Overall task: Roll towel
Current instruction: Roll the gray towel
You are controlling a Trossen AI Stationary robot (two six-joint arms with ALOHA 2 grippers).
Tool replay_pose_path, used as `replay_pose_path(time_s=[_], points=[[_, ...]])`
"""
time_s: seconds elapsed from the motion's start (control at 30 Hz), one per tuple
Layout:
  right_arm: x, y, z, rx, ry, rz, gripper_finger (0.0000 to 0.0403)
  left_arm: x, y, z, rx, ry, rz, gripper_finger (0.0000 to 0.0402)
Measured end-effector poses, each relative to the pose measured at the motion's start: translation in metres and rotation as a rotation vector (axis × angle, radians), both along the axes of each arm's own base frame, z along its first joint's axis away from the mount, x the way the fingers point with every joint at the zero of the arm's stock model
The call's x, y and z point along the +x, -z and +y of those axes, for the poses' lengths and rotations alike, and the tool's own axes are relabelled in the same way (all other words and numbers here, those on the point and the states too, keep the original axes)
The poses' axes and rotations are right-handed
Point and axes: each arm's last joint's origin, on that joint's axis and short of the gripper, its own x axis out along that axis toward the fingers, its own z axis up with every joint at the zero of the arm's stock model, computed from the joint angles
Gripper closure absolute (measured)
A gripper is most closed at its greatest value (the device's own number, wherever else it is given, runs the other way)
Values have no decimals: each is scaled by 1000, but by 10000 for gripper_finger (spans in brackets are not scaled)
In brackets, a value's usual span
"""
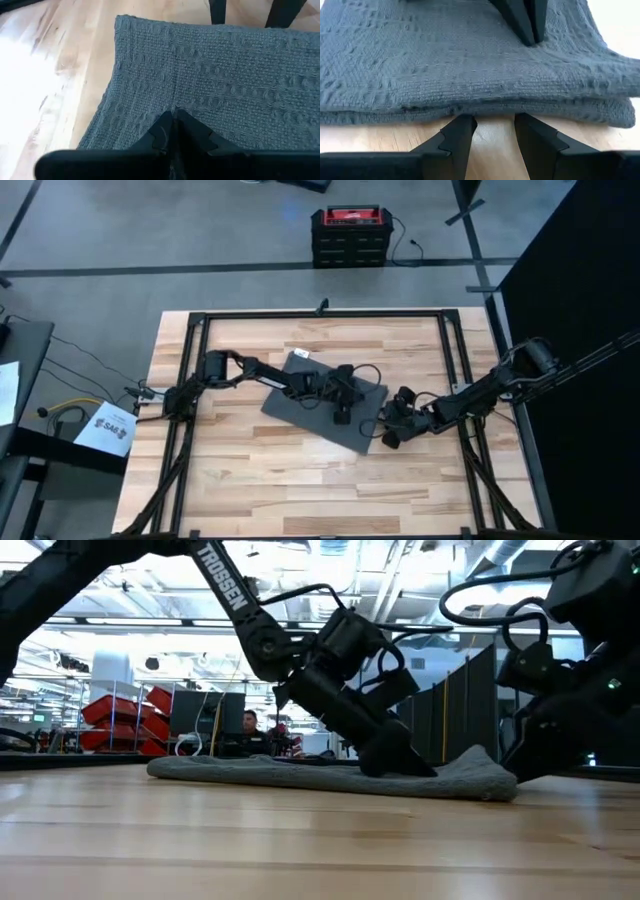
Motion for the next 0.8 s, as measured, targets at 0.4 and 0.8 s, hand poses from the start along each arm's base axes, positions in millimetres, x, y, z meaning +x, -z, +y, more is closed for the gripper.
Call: replay_pose_path(time_s=[0.4, 0.8], points=[[9, -17, -21, -93, -30, -51, 262, -2, 3, 1, -14, 30, 29, 386], [27, -32, -30, -174, -115, -81, 262, -3, 4, 2, -15, 33, 30, 386]])
